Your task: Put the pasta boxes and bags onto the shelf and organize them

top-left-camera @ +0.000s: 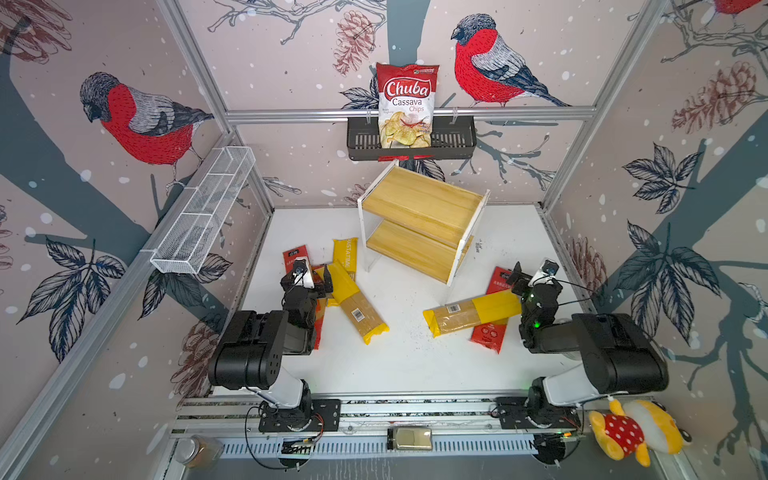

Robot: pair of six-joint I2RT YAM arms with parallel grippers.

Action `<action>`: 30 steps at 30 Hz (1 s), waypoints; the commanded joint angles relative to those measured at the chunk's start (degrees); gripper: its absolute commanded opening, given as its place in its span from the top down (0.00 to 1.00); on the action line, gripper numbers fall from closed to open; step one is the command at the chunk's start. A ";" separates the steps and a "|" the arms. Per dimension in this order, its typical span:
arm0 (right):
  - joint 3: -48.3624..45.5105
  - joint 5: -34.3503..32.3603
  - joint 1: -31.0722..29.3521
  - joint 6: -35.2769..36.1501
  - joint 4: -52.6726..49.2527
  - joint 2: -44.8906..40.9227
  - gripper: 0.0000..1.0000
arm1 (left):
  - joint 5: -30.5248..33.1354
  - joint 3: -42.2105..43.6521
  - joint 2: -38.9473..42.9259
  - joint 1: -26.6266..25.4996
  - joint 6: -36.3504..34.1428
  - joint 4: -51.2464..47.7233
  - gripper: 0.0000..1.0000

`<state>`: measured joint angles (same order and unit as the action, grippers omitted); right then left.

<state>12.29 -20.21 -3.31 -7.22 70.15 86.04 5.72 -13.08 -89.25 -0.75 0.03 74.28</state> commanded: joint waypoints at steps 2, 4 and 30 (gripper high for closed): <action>0.19 -0.70 -0.03 0.68 0.76 0.07 0.00 | -2.16 -0.01 0.13 0.14 -0.47 0.87 0.01; 0.19 -0.71 -0.03 0.73 0.78 0.09 0.00 | -2.20 0.00 0.14 0.19 -0.47 0.87 0.01; 0.20 -0.59 0.06 0.63 0.69 0.09 0.00 | -2.89 -0.09 0.13 0.66 -0.30 0.71 0.01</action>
<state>12.32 -20.21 -3.27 -7.22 70.00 86.13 3.18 -13.08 -89.25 -0.23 0.01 74.26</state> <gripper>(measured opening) 0.996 0.992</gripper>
